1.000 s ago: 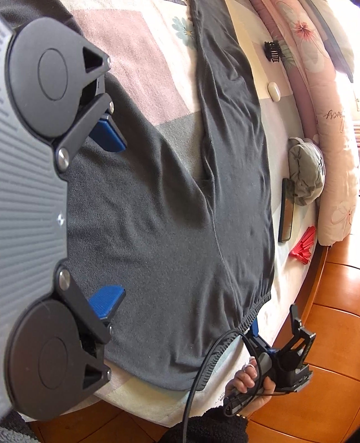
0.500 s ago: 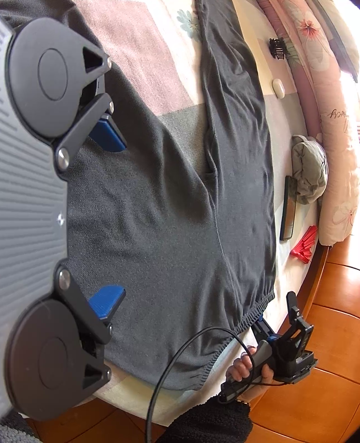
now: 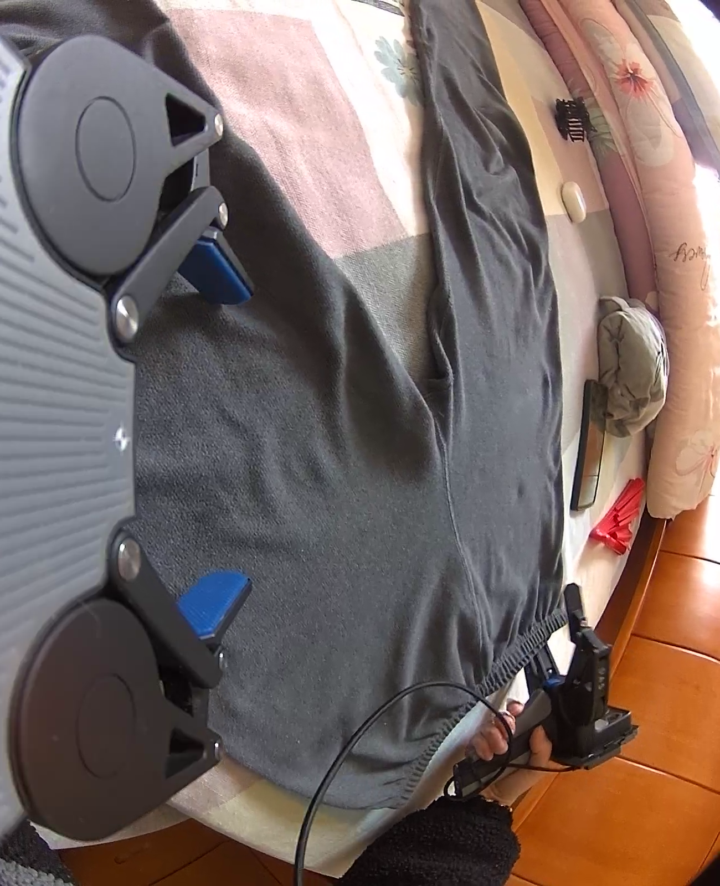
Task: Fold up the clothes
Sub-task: 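Close the right gripper on the waistband edge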
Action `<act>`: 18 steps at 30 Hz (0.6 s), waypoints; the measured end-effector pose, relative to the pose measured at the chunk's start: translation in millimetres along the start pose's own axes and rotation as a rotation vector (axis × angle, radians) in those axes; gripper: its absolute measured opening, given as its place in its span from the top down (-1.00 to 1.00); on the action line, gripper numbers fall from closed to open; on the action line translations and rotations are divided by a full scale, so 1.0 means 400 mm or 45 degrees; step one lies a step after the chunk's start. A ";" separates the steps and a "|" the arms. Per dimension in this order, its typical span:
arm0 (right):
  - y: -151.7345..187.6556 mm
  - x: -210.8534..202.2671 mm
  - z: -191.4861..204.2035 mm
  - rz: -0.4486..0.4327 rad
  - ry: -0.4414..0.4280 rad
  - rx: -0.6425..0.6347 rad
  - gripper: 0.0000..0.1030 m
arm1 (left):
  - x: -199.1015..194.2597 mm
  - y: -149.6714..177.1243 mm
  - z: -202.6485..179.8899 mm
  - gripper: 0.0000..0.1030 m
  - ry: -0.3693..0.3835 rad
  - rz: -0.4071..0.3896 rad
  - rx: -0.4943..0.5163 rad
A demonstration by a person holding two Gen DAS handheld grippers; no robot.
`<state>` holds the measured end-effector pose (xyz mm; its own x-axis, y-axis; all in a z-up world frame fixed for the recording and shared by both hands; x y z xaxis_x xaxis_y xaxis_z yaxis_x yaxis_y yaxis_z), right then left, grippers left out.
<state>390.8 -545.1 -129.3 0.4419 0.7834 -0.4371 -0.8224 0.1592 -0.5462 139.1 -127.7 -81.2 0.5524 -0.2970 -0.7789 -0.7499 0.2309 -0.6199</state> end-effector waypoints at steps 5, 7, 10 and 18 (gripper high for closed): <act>-0.004 0.008 -0.042 -0.001 0.080 0.082 0.77 | 0.001 0.006 -0.001 -0.98 -0.005 0.011 -0.001; -0.007 0.019 -0.039 -0.004 0.081 0.083 0.77 | 0.004 0.004 -0.004 -0.98 -0.009 0.016 0.003; -0.014 0.033 -0.039 -0.008 0.069 0.084 0.77 | 0.007 0.001 -0.011 -0.98 -0.013 0.021 0.017; -0.005 0.037 -0.012 -0.029 0.118 -0.033 0.81 | 0.015 0.002 -0.019 -0.98 -0.015 0.033 0.033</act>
<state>400.7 -536.7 -138.0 0.4929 0.7205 -0.4878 -0.8026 0.1600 -0.5746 139.1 -136.3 -85.4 0.5372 -0.2798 -0.7957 -0.7546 0.2621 -0.6016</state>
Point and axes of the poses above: each gripper's, at about its wrist camera, not at the fingertips, and x roughly the way its jaws point, z to its left, y to its underside, the point moved 1 cm from there along x, roughly the way its jaws point, and after that the axes turned 3 degrees about -x, right-handed, at the moved point
